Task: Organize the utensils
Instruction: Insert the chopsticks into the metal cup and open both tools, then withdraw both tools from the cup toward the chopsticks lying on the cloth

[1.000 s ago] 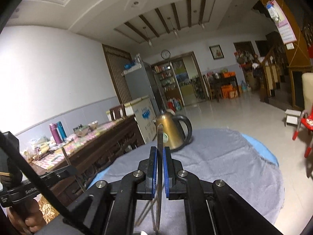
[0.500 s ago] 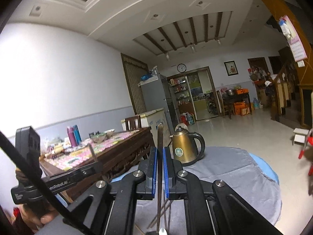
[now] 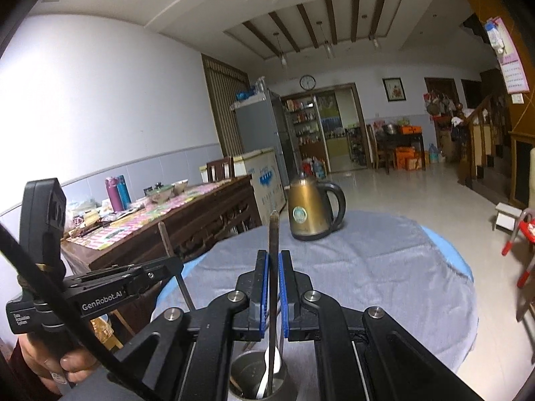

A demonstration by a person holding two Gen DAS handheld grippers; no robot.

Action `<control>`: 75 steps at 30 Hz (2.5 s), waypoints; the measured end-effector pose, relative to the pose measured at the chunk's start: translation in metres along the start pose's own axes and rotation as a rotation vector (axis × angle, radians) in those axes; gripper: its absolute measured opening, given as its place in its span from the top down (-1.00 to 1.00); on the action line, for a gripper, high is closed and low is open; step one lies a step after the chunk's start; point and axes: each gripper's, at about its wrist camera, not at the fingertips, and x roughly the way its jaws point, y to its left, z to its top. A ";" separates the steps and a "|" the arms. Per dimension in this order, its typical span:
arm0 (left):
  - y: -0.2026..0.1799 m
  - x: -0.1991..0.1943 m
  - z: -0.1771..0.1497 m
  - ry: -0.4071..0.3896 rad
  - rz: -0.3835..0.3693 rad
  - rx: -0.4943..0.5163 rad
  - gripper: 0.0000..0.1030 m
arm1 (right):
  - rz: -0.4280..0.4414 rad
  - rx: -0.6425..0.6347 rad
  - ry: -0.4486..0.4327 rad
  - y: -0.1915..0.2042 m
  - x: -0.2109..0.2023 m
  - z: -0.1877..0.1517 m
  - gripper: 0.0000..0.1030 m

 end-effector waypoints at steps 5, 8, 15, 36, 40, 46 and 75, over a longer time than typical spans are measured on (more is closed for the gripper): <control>-0.002 -0.001 -0.005 0.015 0.030 -0.002 0.89 | -0.001 0.014 0.030 -0.002 0.000 -0.010 0.87; -0.003 -0.001 -0.007 0.024 0.048 -0.001 0.88 | -0.002 0.009 0.041 0.001 -0.001 -0.014 0.87; -0.002 -0.006 -0.009 0.031 0.077 0.010 0.86 | 0.001 0.002 0.046 0.010 -0.004 -0.016 0.87; -0.003 0.001 -0.017 0.064 0.202 0.060 0.77 | 0.005 0.012 0.124 0.014 0.009 -0.019 0.84; -0.004 -0.001 -0.019 0.053 0.239 0.078 0.48 | -0.006 0.032 0.131 0.009 0.010 -0.021 0.59; -0.002 -0.007 -0.019 0.026 0.288 0.081 -0.01 | -0.014 0.052 0.089 0.005 0.002 -0.019 0.16; -0.012 -0.029 -0.013 -0.015 0.329 0.114 -0.34 | -0.041 0.113 0.080 -0.003 0.004 -0.016 0.05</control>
